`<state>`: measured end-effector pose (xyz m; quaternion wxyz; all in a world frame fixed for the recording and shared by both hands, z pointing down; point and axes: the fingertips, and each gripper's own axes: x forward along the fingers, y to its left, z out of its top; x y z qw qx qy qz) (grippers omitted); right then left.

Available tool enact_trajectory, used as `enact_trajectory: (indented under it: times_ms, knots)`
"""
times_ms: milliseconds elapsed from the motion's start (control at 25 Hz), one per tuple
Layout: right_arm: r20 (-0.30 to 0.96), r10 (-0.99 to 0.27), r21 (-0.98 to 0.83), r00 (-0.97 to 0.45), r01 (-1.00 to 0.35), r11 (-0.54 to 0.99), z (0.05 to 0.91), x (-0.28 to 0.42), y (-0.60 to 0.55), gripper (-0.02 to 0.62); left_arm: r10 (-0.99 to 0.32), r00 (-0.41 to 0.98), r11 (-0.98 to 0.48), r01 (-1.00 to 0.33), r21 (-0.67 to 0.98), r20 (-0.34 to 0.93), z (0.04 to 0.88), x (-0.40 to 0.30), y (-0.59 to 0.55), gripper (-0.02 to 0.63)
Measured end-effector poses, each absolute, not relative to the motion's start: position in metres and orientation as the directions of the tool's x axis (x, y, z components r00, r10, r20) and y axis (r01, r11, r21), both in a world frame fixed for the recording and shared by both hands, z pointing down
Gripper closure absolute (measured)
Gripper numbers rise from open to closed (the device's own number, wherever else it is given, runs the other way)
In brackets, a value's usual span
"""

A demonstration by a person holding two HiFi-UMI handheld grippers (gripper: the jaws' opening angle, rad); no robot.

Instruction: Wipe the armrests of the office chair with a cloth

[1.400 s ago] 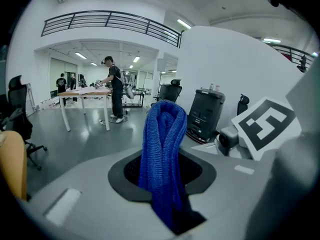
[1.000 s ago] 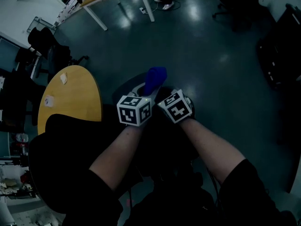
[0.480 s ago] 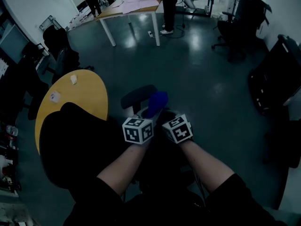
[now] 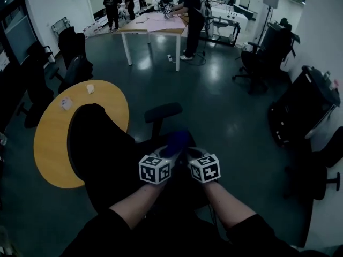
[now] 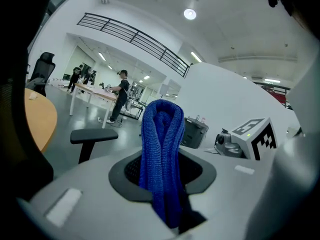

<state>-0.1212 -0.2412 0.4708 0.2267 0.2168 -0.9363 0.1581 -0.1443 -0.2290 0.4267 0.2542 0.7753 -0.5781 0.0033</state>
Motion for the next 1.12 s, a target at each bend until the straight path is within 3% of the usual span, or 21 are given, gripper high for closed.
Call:
enact_trajectory:
  times_ms: [600,1120]
  knots:
    - [0.493,-0.406,-0.260,-0.769,-0.576,0.775,0.469,-0.096,-0.112,0.592,-0.829,0.510,-0.391,-0.821,0.415,0.228,0.424,-0.117,-0.102,0.482]
    - [0.421,-0.367,-0.268,-0.830,-0.500,0.823,0.448,-0.053,-0.064,0.592,-0.846,0.482,-0.405,-0.860,0.312,0.229,0.402,-0.064,-0.059,0.482]
